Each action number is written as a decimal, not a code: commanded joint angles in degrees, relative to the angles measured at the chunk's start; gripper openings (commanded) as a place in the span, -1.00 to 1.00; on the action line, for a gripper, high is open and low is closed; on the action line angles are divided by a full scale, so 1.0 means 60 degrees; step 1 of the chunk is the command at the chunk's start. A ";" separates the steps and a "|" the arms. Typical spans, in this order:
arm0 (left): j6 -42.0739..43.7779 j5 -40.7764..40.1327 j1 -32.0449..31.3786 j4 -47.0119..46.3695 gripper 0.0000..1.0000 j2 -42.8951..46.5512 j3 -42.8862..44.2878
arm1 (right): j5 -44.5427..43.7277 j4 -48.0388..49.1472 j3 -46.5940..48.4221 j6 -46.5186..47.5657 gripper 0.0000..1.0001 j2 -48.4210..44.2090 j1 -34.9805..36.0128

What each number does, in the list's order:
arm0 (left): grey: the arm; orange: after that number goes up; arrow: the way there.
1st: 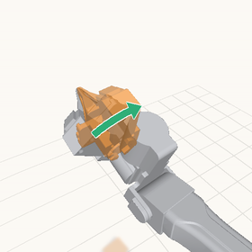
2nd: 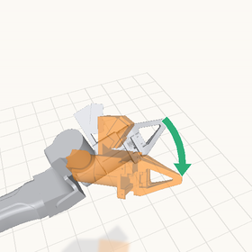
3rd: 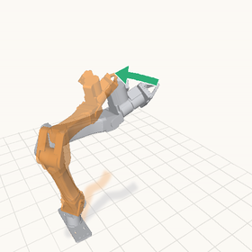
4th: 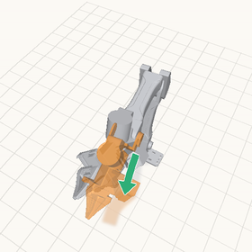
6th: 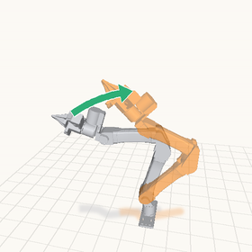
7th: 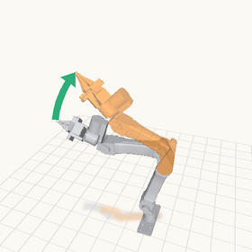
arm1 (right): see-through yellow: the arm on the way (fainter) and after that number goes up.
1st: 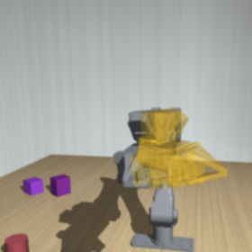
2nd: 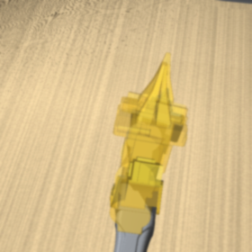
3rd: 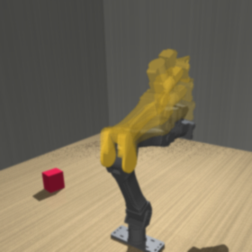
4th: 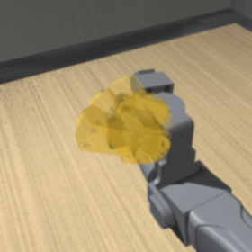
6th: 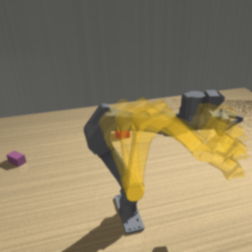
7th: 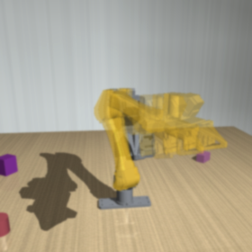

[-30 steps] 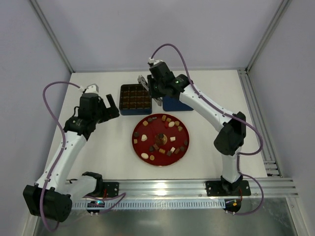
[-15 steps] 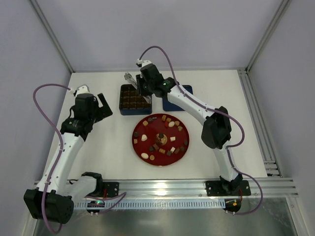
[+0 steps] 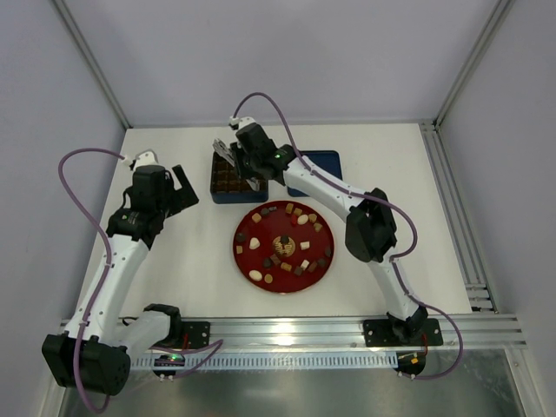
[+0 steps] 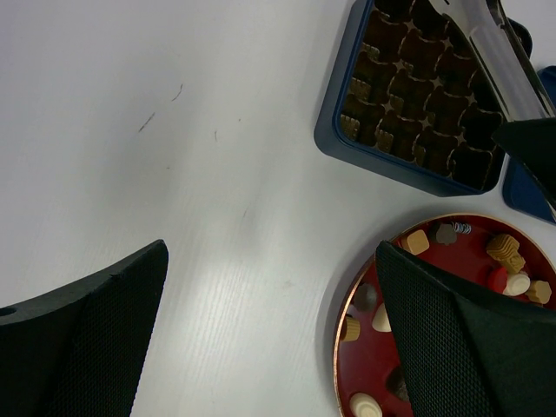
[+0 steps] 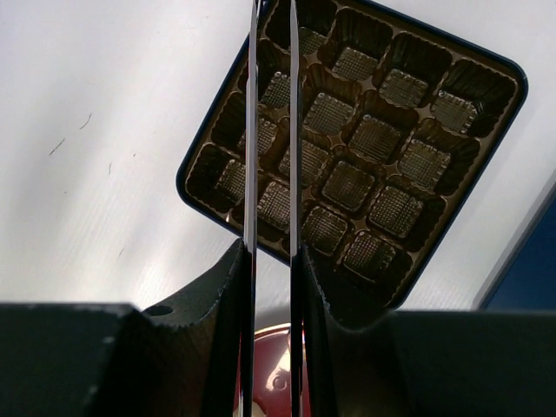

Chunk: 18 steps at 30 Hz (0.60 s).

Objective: Pack the chocolate

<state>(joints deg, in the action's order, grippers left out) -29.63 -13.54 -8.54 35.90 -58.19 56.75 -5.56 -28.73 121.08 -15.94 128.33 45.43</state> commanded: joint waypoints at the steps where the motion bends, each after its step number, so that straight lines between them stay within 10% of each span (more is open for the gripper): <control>1: -0.0072 -0.0087 0.0060 -0.0051 0.99 0.0221 0.0048 | -0.0405 0.0482 0.0139 0.0197 -0.66 -0.0090 0.0016; 18: -0.0043 -0.0014 0.0060 -0.0080 0.99 0.0192 0.0034 | -0.0508 0.0496 -0.0096 0.0328 -0.66 0.0291 0.0133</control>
<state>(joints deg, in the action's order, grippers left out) -29.63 -13.50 -8.54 35.90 -58.19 56.75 -7.68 -28.69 120.07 -14.85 129.56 45.71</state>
